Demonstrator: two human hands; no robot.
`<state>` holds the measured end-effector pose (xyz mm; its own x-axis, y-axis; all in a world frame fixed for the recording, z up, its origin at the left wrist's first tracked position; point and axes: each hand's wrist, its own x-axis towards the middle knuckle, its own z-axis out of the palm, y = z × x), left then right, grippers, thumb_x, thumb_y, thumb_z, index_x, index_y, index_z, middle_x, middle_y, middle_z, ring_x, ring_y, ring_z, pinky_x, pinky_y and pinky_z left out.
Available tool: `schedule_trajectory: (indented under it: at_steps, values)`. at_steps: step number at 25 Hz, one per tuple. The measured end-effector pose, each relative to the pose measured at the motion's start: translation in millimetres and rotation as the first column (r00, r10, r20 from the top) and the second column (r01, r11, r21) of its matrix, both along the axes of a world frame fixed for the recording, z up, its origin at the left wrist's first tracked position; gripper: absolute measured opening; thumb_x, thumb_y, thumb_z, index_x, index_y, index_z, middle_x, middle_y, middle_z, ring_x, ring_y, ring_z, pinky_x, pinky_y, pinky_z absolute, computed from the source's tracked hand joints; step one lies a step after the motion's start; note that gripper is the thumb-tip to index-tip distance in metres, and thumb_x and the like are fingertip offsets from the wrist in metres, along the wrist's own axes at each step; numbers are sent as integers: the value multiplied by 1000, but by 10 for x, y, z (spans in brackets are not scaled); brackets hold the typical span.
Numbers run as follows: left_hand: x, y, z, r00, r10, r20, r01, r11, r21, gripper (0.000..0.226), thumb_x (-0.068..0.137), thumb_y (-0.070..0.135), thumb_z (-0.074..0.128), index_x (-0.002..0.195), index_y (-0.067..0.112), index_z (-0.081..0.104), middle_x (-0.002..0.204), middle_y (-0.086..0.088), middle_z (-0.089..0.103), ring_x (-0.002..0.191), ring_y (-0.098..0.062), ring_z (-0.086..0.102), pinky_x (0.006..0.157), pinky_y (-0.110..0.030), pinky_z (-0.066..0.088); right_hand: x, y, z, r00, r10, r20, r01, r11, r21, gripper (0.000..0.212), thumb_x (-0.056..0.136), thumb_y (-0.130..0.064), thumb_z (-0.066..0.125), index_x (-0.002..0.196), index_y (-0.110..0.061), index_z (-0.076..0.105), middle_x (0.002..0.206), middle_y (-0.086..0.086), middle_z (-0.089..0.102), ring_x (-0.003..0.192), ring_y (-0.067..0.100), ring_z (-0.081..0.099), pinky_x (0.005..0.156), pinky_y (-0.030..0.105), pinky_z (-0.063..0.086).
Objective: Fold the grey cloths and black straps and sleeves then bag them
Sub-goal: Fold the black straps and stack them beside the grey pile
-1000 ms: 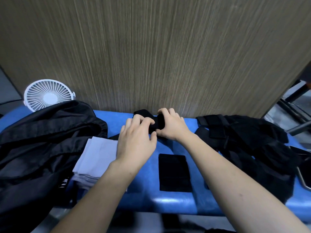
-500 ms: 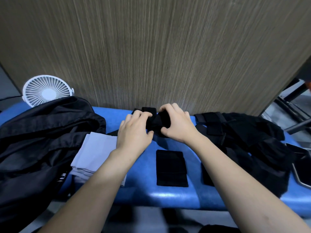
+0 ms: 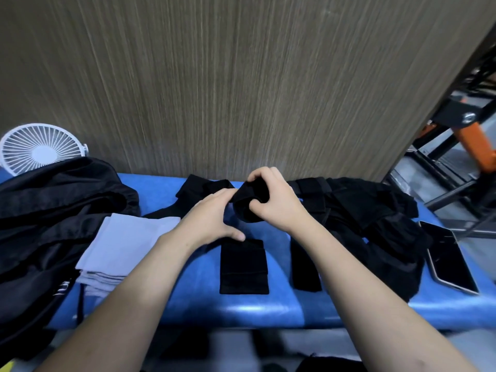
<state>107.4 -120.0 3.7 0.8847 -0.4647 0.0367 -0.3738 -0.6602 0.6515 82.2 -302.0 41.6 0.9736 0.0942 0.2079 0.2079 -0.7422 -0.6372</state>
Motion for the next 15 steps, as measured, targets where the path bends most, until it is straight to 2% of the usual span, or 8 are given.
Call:
schedule_trajectory:
  at_steps: [2, 4, 6, 8, 11, 15]
  values:
    - [41, -54, -55, 998, 38, 44, -35, 998, -61, 60, 64, 29, 87, 113, 44, 55, 109, 18, 61, 109, -9, 57, 93, -40, 50, -6, 8, 42, 1000, 14, 5, -15, 995, 101, 40, 67, -27, 54, 108, -28, 54, 111, -6, 52, 103, 13, 55, 98, 38, 46]
    - [70, -101, -64, 978, 123, 168, -101, 986, -130, 34, 76, 9, 73, 101, 30, 64, 95, 8, 64, 96, -16, 61, 82, -45, 52, -27, 6, 83, 999, 37, 7, -38, 989, 144, 39, 67, -25, 54, 106, -27, 55, 111, -3, 54, 103, 10, 55, 97, 34, 46]
    - [60, -107, -14, 934, 205, 293, -172, 976, -136, 33, 80, -1, 59, 98, 26, 68, 90, 8, 63, 89, -16, 59, 72, -37, 48, -58, -40, 116, 999, 48, 21, -51, 989, 142, 38, 68, -24, 55, 105, -27, 55, 109, -5, 53, 102, 10, 55, 98, 35, 46]
    - [38, -75, 65, 892, 282, 355, -246, 959, -143, 35, 83, 1, 57, 100, 30, 67, 94, 15, 62, 88, -9, 55, 68, -31, 40, -92, -119, 145, 998, 50, 32, -53, 993, 107, 37, 67, -28, 55, 104, -30, 55, 106, -9, 53, 101, 12, 57, 99, 42, 46]
    - [-12, -40, 180, 854, 387, 348, -341, 921, -189, 27, 87, 3, 54, 96, 29, 58, 96, 14, 63, 87, -14, 57, 71, -36, 44, -182, -282, 209, 997, 70, 36, -71, 997, 25, 37, 67, -34, 53, 104, -34, 52, 106, -11, 51, 99, 12, 57, 100, 47, 44]
    - [-112, 2, 292, 845, 408, 347, -324, 905, -276, 28, 89, 2, 49, 99, 28, 51, 106, 16, 65, 92, -17, 60, 79, -41, 51, -370, -453, 349, 996, 83, 34, -78, 988, -135, 43, 72, -18, 62, 112, -29, 50, 107, -13, 46, 91, 3, 50, 101, 41, 40]
